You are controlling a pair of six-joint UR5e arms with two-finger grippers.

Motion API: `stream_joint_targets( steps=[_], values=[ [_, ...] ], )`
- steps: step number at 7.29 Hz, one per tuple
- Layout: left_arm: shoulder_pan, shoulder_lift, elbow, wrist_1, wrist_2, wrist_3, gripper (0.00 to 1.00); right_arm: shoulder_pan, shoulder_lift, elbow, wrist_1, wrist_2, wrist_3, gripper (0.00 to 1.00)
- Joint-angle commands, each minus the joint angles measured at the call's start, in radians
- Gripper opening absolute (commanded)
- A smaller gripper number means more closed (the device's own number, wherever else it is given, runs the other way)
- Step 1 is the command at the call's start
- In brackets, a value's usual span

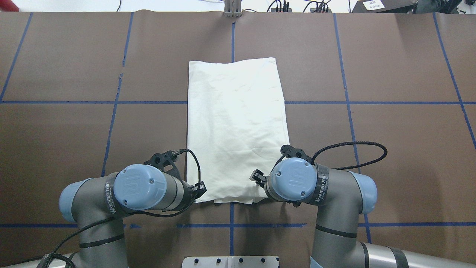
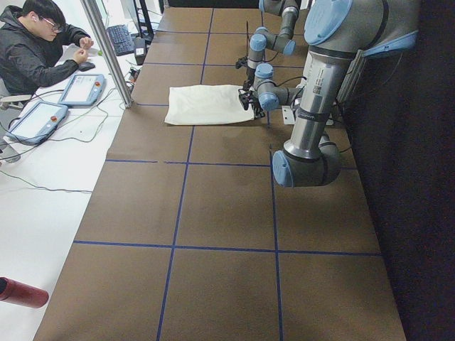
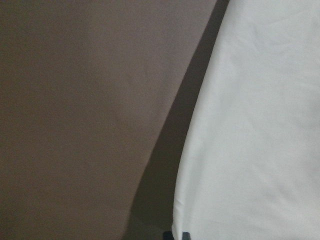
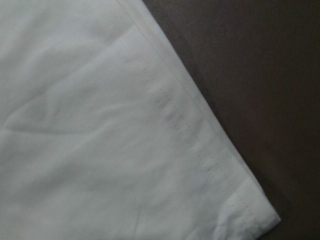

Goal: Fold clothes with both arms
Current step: 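Grasp the near edge of the shirt with both grippers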

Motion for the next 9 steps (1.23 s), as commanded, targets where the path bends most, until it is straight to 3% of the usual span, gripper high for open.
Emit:
stream_joint_targets(
  steps=[1, 3, 7, 9],
  values=[
    [0.000, 0.000, 0.000, 0.000, 0.000, 0.000, 0.00, -0.012, -0.006, 0.000, 0.000, -0.001, 0.000, 1.00],
    [0.000, 0.000, 0.000, 0.000, 0.000, 0.000, 0.00, -0.014, -0.010, -0.002, -0.002, -0.001, 0.000, 1.00],
    [0.009, 0.000, 0.002, 0.000, 0.000, 0.000, 0.00, -0.002, -0.009, 0.003, -0.002, 0.000, -0.007, 0.22],
    [0.011, 0.000, 0.003, 0.000, 0.000, 0.000, 0.00, 0.011, -0.003, 0.017, -0.002, 0.006, -0.010, 0.06]
  ],
)
